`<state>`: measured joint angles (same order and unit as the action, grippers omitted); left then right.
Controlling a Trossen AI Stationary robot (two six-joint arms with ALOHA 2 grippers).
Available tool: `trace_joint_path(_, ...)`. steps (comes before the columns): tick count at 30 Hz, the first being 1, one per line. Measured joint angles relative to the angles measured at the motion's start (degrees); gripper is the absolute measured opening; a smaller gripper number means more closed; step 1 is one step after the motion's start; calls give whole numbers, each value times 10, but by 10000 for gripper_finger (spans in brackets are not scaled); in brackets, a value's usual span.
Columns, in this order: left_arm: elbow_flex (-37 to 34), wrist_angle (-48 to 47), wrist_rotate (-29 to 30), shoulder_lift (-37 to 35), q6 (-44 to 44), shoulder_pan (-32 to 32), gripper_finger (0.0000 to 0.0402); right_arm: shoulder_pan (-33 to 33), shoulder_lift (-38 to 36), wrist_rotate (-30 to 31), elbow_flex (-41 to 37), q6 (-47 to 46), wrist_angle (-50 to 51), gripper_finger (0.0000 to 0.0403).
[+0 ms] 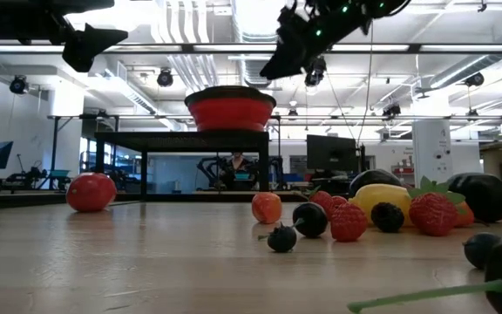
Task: Pick & Place Fruit
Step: Put the red cherry into the red gray strainer bowl on the shelf
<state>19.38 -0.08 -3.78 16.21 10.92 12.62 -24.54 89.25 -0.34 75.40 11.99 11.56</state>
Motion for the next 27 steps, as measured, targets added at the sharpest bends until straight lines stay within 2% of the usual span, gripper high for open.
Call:
trace_joint_path(9,0,0,0,0,0,0,312,60,-63,3,-6,-6,88,259)
trace_joint_path(19,0,0,0,0,0,0,312,150,-110,3,-39,-13,102,220)
trace_joint_path(27,0,0,0,0,0,0,312,200,-129,4,-100,-47,109,198)
